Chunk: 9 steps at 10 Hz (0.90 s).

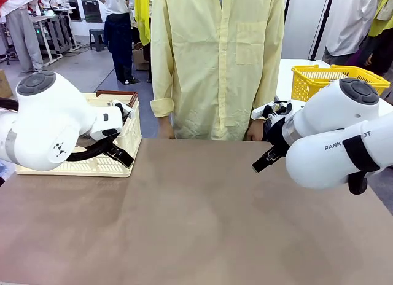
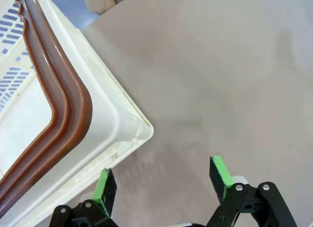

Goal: Place the drinks into the Shopping basket.
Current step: Pick up one drink and place it into the Shopping basket.

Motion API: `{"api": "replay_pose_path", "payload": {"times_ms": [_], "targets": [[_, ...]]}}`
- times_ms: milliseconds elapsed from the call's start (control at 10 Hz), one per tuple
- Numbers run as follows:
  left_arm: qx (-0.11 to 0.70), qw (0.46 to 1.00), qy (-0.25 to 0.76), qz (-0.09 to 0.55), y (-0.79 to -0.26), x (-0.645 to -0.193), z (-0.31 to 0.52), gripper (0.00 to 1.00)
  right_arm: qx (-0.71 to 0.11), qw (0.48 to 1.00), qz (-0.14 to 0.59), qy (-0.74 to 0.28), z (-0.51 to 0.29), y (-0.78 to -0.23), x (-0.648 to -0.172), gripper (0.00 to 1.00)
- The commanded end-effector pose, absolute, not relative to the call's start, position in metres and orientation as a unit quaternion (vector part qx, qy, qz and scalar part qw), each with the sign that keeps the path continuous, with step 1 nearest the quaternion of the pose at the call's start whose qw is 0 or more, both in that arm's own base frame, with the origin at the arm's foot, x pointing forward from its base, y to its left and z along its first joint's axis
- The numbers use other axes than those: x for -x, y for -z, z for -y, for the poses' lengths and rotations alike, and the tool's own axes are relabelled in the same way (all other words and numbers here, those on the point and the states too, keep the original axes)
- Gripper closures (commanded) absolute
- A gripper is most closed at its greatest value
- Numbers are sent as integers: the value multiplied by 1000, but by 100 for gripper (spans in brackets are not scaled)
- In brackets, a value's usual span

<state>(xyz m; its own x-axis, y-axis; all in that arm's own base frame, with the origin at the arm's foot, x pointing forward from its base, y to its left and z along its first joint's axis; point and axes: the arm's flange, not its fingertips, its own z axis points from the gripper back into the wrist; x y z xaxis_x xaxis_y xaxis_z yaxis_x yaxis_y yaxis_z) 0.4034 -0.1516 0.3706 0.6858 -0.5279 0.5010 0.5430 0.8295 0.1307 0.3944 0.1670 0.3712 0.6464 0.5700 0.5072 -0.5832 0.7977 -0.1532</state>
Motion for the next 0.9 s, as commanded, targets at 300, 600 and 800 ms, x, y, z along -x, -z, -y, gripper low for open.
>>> {"api": "replay_pose_path", "payload": {"times_ms": [300, 600, 800], "targets": [[325, 891, 316, 18, -438, -359, 153, 0, -254, 956, 120, -86, -138, -424, -349, 0], [486, 818, 296, 81, -504, -344, 70, 0, -509, 841, 155, -98, -46, -495, -289, 0], [545, 800, 160, 193, -519, -328, -60, 0, -559, 792, 246, -8, 46, -495, -246, 0]]}}
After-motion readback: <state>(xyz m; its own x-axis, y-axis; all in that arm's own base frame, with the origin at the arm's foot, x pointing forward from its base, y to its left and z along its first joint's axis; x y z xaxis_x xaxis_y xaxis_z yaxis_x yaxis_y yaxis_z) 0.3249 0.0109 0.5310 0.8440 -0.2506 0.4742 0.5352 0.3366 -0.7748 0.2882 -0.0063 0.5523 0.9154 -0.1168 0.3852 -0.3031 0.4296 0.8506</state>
